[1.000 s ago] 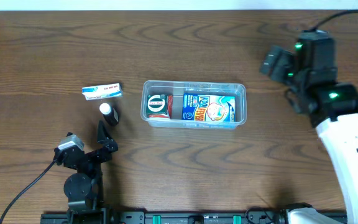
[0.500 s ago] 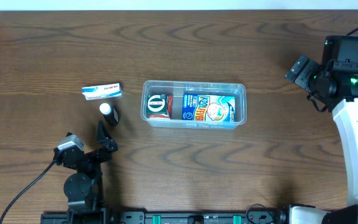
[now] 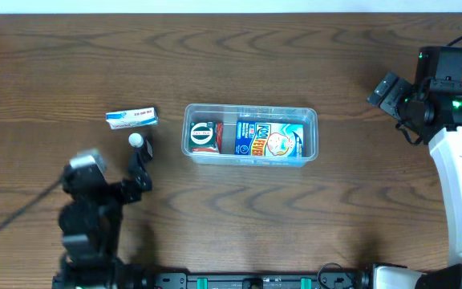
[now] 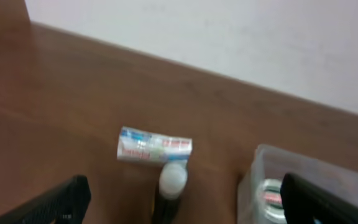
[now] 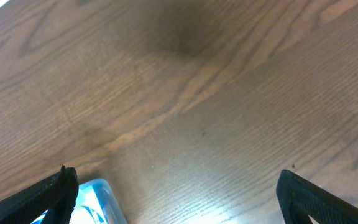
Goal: Pack container
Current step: 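Reach the left gripper to the white Panadol box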
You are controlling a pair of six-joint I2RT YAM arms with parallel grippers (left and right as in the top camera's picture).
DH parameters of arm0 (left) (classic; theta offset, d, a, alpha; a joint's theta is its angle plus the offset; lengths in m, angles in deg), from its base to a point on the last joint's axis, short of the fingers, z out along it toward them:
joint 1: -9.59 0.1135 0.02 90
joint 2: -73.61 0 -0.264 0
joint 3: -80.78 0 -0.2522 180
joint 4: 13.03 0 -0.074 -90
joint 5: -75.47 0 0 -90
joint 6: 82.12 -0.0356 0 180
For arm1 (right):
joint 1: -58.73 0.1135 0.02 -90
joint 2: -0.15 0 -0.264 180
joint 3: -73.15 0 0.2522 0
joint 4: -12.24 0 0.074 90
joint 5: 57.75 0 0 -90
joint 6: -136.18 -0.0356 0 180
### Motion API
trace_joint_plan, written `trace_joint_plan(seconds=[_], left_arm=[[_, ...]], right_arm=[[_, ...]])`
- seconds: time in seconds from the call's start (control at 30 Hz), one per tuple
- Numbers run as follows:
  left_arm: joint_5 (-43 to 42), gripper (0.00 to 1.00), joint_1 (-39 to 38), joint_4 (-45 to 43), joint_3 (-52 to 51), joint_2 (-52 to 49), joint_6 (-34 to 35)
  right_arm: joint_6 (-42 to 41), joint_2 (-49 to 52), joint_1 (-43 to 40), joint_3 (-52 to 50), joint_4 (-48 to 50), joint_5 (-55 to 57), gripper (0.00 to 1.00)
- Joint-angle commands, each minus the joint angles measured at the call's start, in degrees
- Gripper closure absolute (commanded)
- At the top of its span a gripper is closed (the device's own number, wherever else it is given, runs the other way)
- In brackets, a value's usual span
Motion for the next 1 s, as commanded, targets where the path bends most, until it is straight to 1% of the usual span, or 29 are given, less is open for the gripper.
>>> trace_joint_plan(seconds=[0.0, 0.1, 0.17, 0.23, 0.3, 0.37, 0.5, 0.67, 0.73, 0.8, 0.87, 0.9, 0.93, 0.97], left_arm=[[-3.3, 0.02, 0.3, 6.5, 13.8, -13.5, -1.9], [-7.1, 0.02, 0.3, 18.2, 28.7, -28.0, -2.2], [-7.7, 0.02, 0.3, 25.9, 38.1, -37.2, -3.7], [-7.7, 0.02, 0.3, 31.7, 46.5, -46.0, -6.0], [-7.7, 0.02, 0.3, 32.8, 51.4, -52.5, -6.6], [-7.7, 0.02, 0.3, 30.6, 53.5, -58.6, -6.6], [-7.7, 0.02, 0.3, 27.5, 53.4, -66.3, -6.6], [-7.7, 0.02, 0.3, 26.7, 53.4, -74.0, -6.1], [-7.6, 0.02, 0.4, 26.6, 53.4, -75.8, -3.0], [-5.4, 0.02, 0.7, 26.4, 53.4, -77.4, 4.7], [-1.1, 0.02, 1.4, 26.4, 53.4, -78.8, 14.8], [0.0, 0.02, 1.5, 26.4, 53.4, -79.2, 17.4], [1.3, 0.02, 1.8, 26.3, 53.4, -79.8, 21.9], [1.4, 0.02, 2.1, 26.0, 53.4, -80.2, 24.8]], right_arm=[[-0.6, 0.2, -0.4, 0.2, 0.1, -0.1, 0.01], [-0.6, 0.2, -0.4, 0.2, 0.1, -0.1, 0.01], [-0.6, 0.2, -0.3, 0.2, 0.1, -0.1, 0.01], [-0.6, 0.2, -0.4, 0.2, 0.1, -0.1, 0.01], [-0.6, 0.2, -0.4, 0.2, 0.1, -0.1, 0.01], [-0.6, 0.2, -0.3, 0.2, 0.1, -0.1, 0.01], [-0.6, 0.2, -0.4, 0.2, 0.1, -0.1, 0.01], [-0.6, 0.2, -0.4, 0.2, 0.1, -0.1, 0.01], [-0.6, 0.2, -0.4, 0.2, 0.1, -0.1, 0.01], [-0.6, 0.2, -0.4, 0.2, 0.1, -0.1, 0.01], [-0.6, 0.2, -0.4, 0.2, 0.1, -0.1, 0.01], [-0.6, 0.2, -0.4, 0.2, 0.1, -0.1, 0.01], [-0.6, 0.2, -0.4, 0.2, 0.1, -0.1, 0.01], [-0.6, 0.2, -0.4, 0.2, 0.1, -0.1, 0.01]])
